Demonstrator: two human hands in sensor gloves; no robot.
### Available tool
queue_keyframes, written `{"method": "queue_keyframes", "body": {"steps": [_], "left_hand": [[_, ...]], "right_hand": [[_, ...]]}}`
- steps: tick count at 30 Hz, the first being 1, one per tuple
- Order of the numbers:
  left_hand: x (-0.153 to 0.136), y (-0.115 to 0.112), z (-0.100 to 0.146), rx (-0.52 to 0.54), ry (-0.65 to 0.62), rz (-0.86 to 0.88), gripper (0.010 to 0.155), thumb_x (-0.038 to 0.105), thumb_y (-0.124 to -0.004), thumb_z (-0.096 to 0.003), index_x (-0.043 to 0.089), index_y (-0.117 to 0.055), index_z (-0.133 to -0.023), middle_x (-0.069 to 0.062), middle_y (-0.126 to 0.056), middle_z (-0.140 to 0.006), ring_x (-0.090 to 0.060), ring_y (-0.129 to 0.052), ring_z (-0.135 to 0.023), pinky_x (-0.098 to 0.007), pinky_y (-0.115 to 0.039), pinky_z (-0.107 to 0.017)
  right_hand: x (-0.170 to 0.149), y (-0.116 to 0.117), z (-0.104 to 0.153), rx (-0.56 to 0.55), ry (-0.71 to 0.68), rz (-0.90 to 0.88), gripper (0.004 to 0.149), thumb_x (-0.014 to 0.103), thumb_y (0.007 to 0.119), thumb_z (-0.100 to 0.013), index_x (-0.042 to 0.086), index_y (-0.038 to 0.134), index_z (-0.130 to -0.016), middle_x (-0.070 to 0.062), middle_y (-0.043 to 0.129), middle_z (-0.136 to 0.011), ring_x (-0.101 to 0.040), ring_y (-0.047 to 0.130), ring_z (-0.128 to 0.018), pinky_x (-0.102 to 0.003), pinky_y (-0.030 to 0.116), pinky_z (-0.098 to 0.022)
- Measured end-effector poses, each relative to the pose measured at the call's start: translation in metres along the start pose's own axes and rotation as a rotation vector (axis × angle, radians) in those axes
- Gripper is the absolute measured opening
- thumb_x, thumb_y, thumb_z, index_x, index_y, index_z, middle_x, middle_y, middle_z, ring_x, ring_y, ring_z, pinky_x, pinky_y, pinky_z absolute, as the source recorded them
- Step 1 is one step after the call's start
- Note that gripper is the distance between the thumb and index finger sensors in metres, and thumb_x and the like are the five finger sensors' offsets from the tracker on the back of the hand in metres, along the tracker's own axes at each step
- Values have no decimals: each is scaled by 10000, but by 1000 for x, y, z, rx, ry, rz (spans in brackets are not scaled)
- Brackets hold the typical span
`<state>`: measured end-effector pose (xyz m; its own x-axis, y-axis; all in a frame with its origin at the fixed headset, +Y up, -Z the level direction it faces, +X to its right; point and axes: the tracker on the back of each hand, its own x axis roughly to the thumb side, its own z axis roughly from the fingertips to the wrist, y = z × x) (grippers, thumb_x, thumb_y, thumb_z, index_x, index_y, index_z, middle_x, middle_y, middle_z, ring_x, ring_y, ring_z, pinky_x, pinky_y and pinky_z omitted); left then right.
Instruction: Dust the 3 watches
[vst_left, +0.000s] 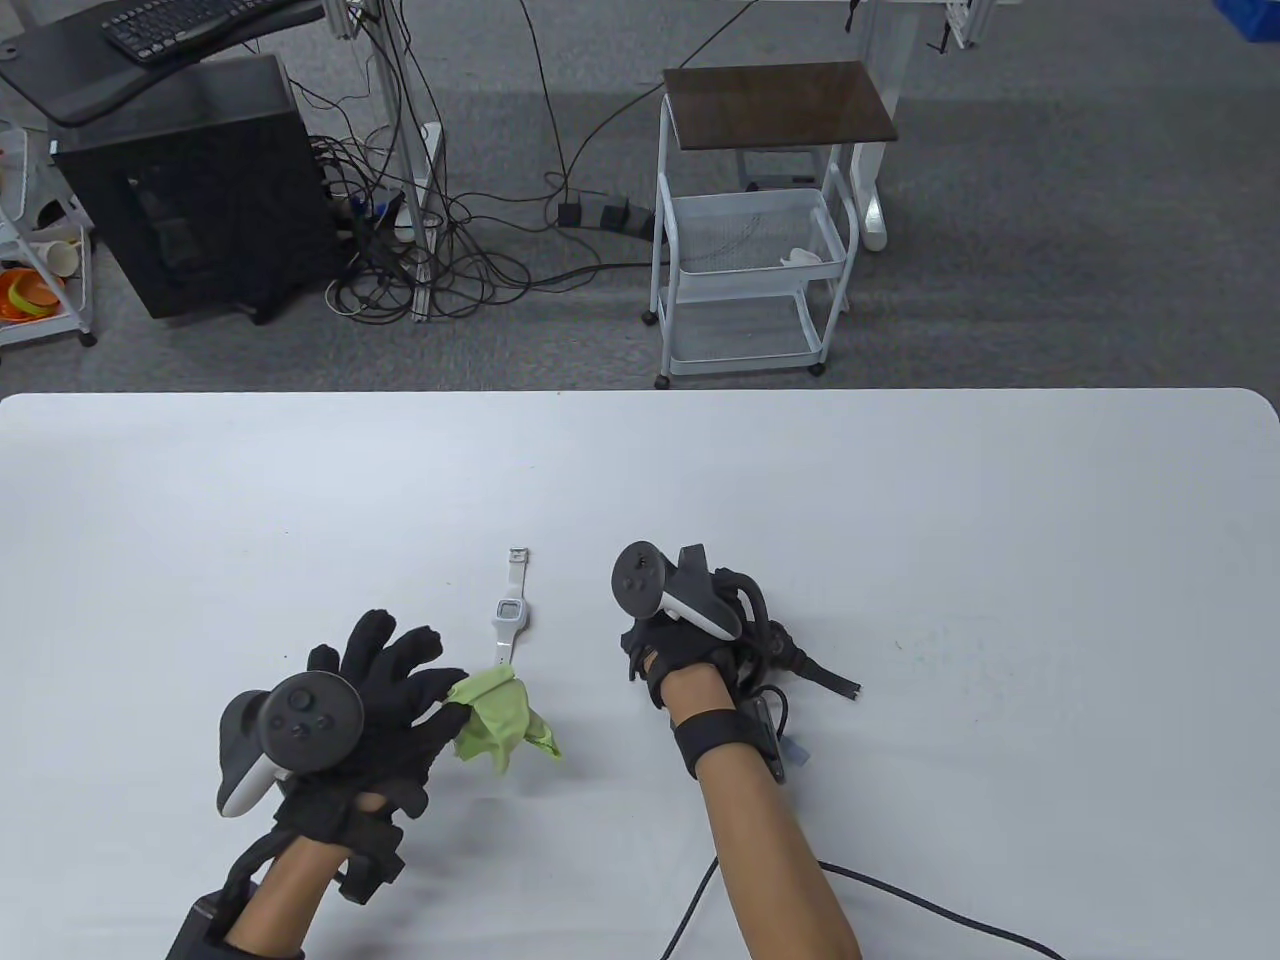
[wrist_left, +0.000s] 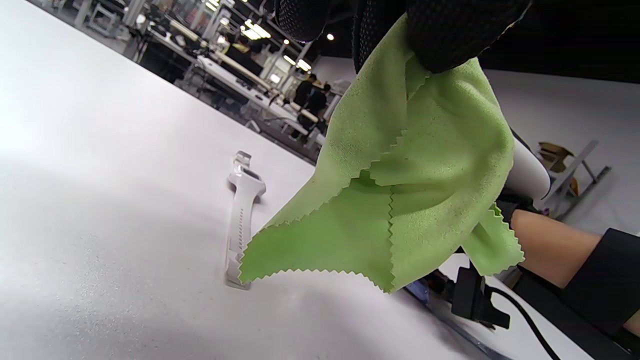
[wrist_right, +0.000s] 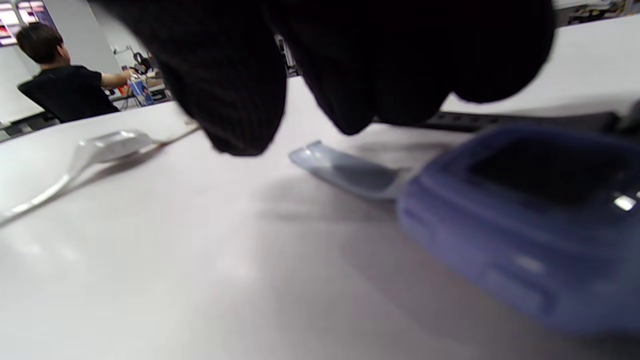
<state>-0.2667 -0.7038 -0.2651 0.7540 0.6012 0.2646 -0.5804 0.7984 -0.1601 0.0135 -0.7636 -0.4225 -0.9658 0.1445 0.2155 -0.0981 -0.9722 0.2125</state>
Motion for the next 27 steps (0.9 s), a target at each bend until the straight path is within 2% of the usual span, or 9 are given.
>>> {"method": "queue_keyframes", "body": {"steps": [8,15,27], "left_hand": [[-2,-1,-1,-10,13,-1,455,520,-705,-593,308,-712,-996,-66,-411,-1220,-450,-98,-1143,-749,-48,-651],[-3,-1,-2,-12,20,-2,454,521,-703,-593,309,-710,-995,-64,-409,-1220,-449,-96,-1142,-748,-48,-651],[-3,-2,-2,-19,29,-5,455,521,-703,-593,308,-710,-995,-67,-409,-1220,-449,-98,-1142,-749,-47,-650]], "right_hand": [[10,6,-7,-5,38,111,535,406,934,-331,92,904,-763,-238,885,-736,-458,815,-592,-733,401,-601],[9,8,-9,-14,43,70,439,376,925,-334,124,927,-694,-215,927,-677,-439,851,-539,-724,439,-594],[8,6,-10,-1,55,56,413,363,918,-329,124,921,-666,-216,940,-638,-433,862,-499,-709,475,-583]]}}
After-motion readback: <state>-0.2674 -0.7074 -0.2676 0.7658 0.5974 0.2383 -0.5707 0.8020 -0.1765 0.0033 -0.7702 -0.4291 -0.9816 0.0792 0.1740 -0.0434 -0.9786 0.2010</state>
